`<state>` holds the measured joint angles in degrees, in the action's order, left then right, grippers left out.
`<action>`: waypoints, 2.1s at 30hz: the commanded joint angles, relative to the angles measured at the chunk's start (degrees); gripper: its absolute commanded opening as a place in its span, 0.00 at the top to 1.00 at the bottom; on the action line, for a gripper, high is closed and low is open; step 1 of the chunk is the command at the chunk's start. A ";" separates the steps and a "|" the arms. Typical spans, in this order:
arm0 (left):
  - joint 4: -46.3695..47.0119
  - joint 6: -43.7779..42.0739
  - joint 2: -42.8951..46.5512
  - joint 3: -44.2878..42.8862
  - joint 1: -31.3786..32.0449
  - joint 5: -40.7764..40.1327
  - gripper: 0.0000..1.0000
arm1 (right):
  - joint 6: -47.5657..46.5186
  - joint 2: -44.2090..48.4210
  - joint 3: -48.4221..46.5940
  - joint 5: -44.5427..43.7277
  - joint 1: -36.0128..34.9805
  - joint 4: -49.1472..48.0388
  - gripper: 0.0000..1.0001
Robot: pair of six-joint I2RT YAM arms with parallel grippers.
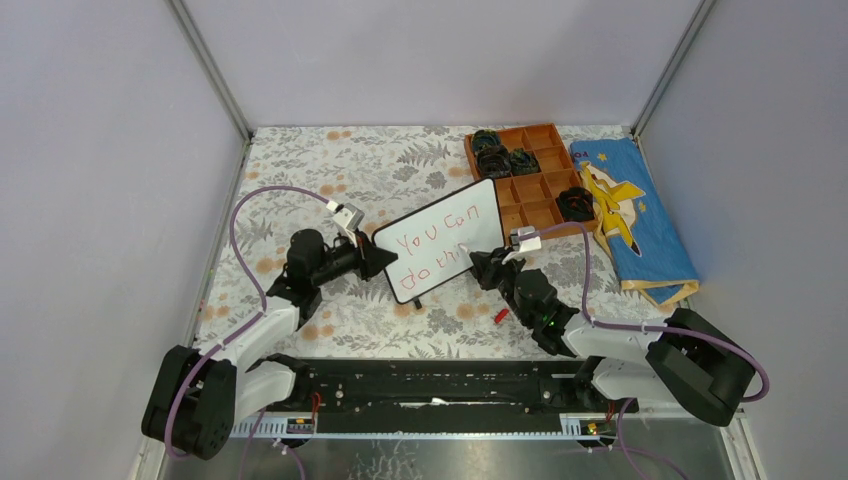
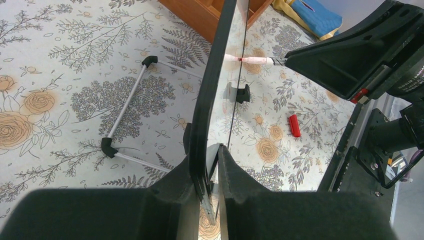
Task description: Write a sentence on the whiteboard
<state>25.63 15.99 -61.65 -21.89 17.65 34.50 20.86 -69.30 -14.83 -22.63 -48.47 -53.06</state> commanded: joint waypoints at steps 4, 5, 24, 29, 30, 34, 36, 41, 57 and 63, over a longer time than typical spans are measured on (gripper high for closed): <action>-6.03 -5.62 -0.97 0.36 0.28 -6.00 0.88 | 1.45 0.12 -0.52 0.67 0.25 -1.31 1.00; -6.09 -5.62 -0.97 0.36 0.24 -5.98 0.88 | 1.46 0.17 -0.31 0.38 0.26 -1.16 1.00; -6.12 -5.62 -1.01 0.36 0.37 -6.02 0.88 | 2.63 -0.08 1.55 -4.37 0.24 1.57 1.00; -6.12 -5.70 -1.10 0.31 0.37 -5.96 0.88 | 2.61 0.89 1.77 -6.73 0.24 2.16 1.00; -5.99 -5.63 -1.12 0.42 0.30 -6.01 0.88 | 2.61 0.99 1.67 -7.08 0.23 2.24 1.00; -5.94 -5.62 -1.02 0.44 0.36 -6.04 0.87 | 2.69 0.62 1.39 -7.77 0.31 2.40 1.00; -5.87 -5.62 -0.93 0.53 0.37 -5.98 0.87 | 2.77 0.41 1.18 -7.79 0.25 2.79 1.00; -5.85 -5.62 -0.93 0.53 0.38 -6.00 0.88 | 2.70 0.29 1.03 -7.24 0.22 4.02 1.00; -5.94 -5.62 -1.11 0.44 0.46 -6.01 0.87 | 2.60 0.42 1.41 -0.26 0.26 4.29 1.00; -5.94 -5.62 -0.94 0.51 0.48 -6.07 0.88 | 3.04 0.38 1.36 0.62 0.22 4.19 1.00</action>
<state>25.67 15.99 -61.65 -21.91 17.98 34.04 23.00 -69.04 -13.06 -24.56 -48.47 -48.47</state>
